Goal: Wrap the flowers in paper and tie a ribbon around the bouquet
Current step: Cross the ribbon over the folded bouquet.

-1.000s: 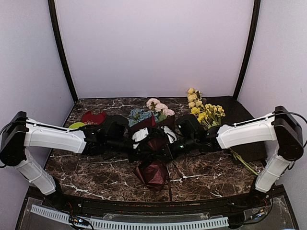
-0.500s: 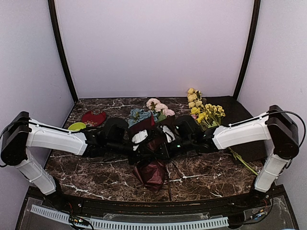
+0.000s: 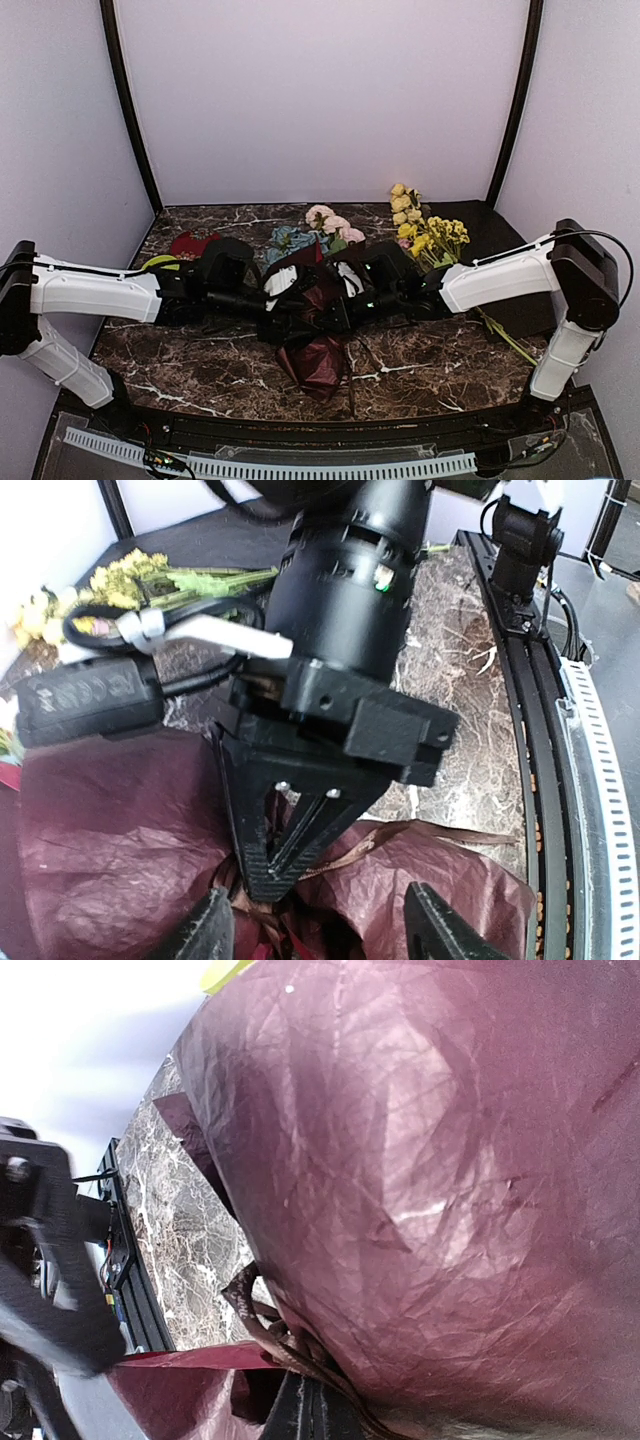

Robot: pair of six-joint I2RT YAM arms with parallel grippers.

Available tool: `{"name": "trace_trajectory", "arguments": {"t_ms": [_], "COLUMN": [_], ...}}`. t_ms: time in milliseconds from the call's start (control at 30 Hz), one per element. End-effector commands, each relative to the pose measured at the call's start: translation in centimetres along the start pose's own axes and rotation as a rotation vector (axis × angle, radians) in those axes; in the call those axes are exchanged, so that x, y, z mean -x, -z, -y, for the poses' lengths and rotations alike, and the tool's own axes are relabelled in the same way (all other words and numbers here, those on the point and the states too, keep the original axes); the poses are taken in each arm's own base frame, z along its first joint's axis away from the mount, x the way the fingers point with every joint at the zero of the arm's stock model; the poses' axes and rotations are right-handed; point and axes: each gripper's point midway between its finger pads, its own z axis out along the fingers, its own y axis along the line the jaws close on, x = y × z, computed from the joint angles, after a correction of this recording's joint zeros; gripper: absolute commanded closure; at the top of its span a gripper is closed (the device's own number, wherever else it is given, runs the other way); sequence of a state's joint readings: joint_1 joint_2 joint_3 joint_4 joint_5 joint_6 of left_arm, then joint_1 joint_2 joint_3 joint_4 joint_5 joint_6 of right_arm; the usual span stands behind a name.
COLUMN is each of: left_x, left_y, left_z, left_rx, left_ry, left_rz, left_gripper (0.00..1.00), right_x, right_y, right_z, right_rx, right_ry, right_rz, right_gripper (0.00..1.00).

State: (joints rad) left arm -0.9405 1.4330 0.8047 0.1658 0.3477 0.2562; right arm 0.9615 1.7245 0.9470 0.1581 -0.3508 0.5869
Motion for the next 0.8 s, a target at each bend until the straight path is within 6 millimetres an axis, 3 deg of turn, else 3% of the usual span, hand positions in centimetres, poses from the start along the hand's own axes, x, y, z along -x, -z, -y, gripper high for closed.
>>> {"name": "trace_trajectory", "arguments": {"t_ms": [0, 67, 167, 233, 300, 433, 633, 767], "left_x": [-0.3, -0.8, -2.0, -2.9, -3.1, -3.1, -3.1, -3.6], "left_y": [1.9, 2.3, 2.0, 1.2, 0.4, -0.2, -0.6, -1.3], "left_z": [-0.4, -2.0, -4.3, -4.9, -4.4, -3.3, -3.6, -4.0], "left_rx": [0.033, 0.088, 0.171, 0.180, 0.122, 0.049, 0.063, 0.075], "left_ry": [-0.020, 0.021, 0.062, 0.066, 0.066, 0.066, 0.044, 0.043], "left_rz": [0.004, 0.014, -0.030, -0.087, -0.124, -0.118, -0.090, -0.111], "left_gripper": [0.43, 0.54, 0.85, 0.92, 0.90, 0.70, 0.61, 0.61], "right_x": [1.0, 1.0, 1.1, 1.1, 1.0, 1.3, 1.6, 2.0], "right_y": [-0.2, -0.2, -0.2, -0.2, -0.2, -0.2, -0.4, -0.5], "right_z": [-0.4, -0.5, -0.5, -0.6, -0.5, -0.6, -0.6, -0.9], "right_rx": [0.013, 0.014, 0.018, 0.019, 0.017, 0.015, 0.014, 0.019], "right_ry": [0.007, 0.007, 0.008, 0.008, 0.004, 0.004, 0.003, 0.007], "right_rz": [0.039, 0.039, 0.037, 0.036, 0.036, 0.043, 0.047, 0.052], "right_gripper": [1.00, 1.00, 1.00, 1.00, 1.00, 1.00, 1.00, 1.00]}}
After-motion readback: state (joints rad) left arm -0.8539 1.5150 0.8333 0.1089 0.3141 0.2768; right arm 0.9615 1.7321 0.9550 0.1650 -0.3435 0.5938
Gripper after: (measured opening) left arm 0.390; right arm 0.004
